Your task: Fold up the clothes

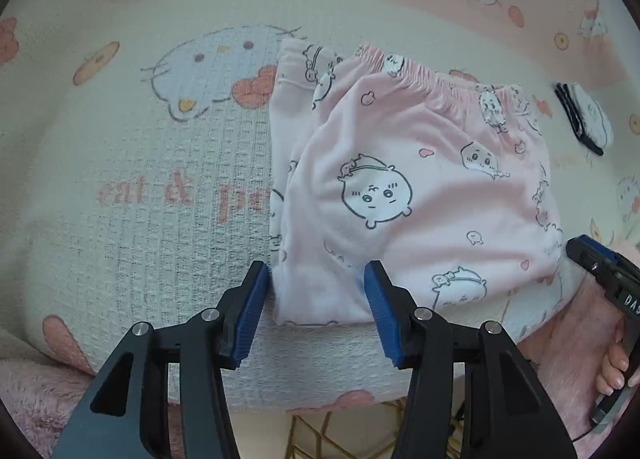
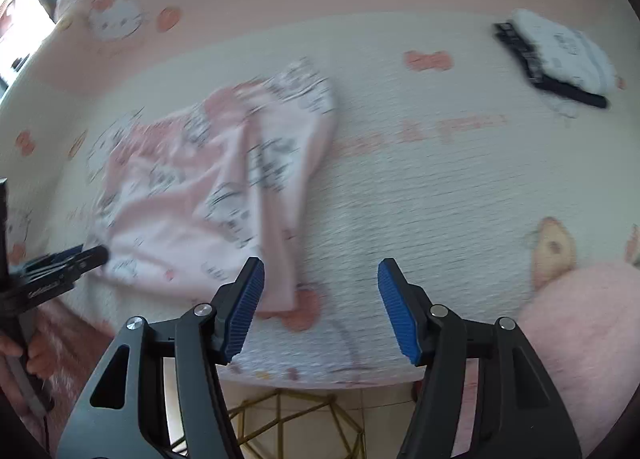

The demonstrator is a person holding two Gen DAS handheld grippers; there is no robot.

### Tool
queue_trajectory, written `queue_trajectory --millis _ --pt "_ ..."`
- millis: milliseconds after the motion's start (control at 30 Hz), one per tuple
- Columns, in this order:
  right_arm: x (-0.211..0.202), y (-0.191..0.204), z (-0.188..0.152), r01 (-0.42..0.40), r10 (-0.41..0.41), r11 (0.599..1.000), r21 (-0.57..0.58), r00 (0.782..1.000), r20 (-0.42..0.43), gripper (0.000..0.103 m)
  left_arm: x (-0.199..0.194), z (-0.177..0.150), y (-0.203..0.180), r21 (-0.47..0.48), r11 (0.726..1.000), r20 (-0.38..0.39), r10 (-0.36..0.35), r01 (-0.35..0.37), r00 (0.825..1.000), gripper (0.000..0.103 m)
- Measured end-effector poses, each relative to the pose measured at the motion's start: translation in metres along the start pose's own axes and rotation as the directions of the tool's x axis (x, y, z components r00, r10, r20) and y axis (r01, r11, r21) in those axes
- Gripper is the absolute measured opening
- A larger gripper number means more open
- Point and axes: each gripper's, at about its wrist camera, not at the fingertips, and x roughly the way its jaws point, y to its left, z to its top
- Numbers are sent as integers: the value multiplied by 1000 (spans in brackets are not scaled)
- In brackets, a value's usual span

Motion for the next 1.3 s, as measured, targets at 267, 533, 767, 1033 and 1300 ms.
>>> queue_trajectory --millis 267,533,767,1033,1300 --pt "16 23 -6 265 -264 951 -157 964 26 65 -10 -10 42 -167 981 21 100 -95 995 59" --pt "18 16 -7 85 -89 992 -96 995 -37 65 -2 -19 19 -70 997 11 17 -16 1000 59" --pt "28 8 -4 43 -48 996 -80 997 -64 65 -5 -41 25 -56 998 1 -35 35 999 59" --pt "39 24 -1 40 -50 975 -220 998 -38 12 -14 -29 19 -21 997 47 -67 68 997 10" --pt "0 56 -11 120 -103 963 -242 991 83 7 -43 -12 23 37 998 144 -54 49 988 9"
